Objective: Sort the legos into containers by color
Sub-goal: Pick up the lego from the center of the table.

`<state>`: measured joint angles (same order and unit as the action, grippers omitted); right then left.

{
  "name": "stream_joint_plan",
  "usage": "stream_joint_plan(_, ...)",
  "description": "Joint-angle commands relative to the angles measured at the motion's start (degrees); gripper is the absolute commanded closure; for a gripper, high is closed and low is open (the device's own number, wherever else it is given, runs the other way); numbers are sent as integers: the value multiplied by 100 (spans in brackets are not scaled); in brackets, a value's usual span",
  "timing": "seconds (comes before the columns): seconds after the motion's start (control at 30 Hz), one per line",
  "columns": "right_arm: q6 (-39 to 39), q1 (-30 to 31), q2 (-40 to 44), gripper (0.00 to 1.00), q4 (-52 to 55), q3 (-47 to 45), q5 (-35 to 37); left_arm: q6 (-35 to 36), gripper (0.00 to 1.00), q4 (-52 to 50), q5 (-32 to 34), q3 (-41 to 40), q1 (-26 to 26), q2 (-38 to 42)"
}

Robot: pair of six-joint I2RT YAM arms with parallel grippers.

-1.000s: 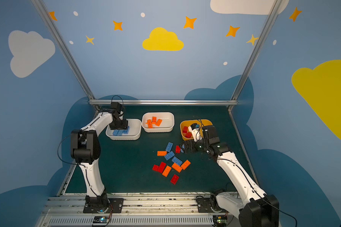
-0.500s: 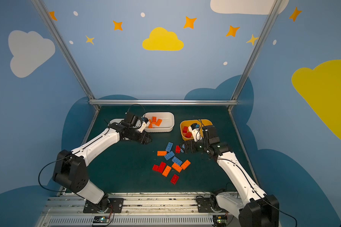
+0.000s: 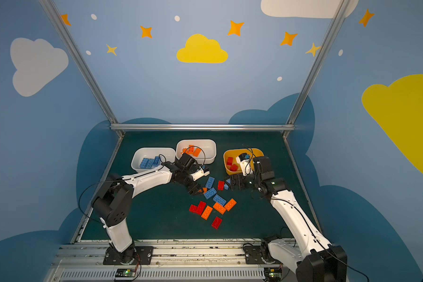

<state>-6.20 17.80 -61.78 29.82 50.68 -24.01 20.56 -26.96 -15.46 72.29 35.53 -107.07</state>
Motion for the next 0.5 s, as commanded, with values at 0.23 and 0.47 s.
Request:
stream_joint_plan(0.23, 34, -93, 177, 2, 58, -113, 90, 1463, 28, -721, 379, 596, 22, -665)
stream_joint_plan(0.47, 38, -109, 109, 2, 52, -114, 91, 1473, 32, -837, 369, 800, 113, -948)
